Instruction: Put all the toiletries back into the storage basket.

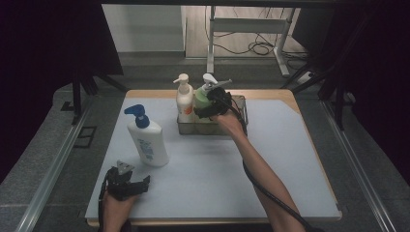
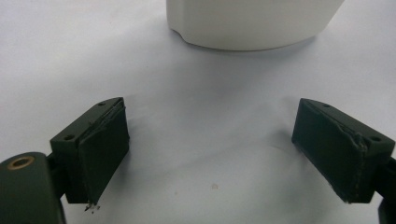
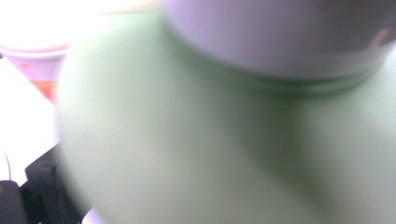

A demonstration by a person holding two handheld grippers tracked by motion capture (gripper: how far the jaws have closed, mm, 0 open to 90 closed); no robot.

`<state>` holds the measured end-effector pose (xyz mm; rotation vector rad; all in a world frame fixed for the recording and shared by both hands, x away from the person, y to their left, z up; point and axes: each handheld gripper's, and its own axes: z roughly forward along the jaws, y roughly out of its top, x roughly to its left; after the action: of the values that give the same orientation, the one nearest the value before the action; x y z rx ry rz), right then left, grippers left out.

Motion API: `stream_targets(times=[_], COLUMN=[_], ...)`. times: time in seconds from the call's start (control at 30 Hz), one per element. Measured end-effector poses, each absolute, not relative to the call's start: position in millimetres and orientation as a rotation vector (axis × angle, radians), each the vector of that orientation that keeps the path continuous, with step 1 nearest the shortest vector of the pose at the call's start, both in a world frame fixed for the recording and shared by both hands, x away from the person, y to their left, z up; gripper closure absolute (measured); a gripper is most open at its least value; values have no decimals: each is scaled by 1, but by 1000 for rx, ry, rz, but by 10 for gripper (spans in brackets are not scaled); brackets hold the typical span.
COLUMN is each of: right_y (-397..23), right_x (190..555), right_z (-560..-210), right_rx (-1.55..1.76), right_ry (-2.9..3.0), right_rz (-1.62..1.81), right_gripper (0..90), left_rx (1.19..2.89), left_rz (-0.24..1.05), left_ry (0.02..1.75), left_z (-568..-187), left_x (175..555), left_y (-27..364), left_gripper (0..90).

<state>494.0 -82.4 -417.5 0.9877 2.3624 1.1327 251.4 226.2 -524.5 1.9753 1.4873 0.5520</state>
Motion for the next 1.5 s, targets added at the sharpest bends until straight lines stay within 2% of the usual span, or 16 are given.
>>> stream_targets(times=[0.27,0.47,0.7,1.13,1.37,1.5], right_y=[-92,-110,-133,-152,-153,-149], right_x=[482,475,469,473,483,490], right_z=[-420,-424,-426,-438,-442,-445], right_rx=[939,951,996,1062,1158,1179], right_ry=[2385,2400,2420,2460,2389,2383], right_rz=[1121,1139,1150,1067,1036,1032], right_gripper=[0,60,259,506,802,891], left_rx=[1979,1978,1978,1977,1977,1977], left_rz=[553,553,553,552,552,552], left_ry=[1486,1486,1487,1487,1487,1487], left_z=[-524,-525,-524,-524,-524,-524], left_x=[251,251,251,251,251,251], left_y=[226,226,226,226,226,226], left_gripper=[107,107,107,107,107,107])
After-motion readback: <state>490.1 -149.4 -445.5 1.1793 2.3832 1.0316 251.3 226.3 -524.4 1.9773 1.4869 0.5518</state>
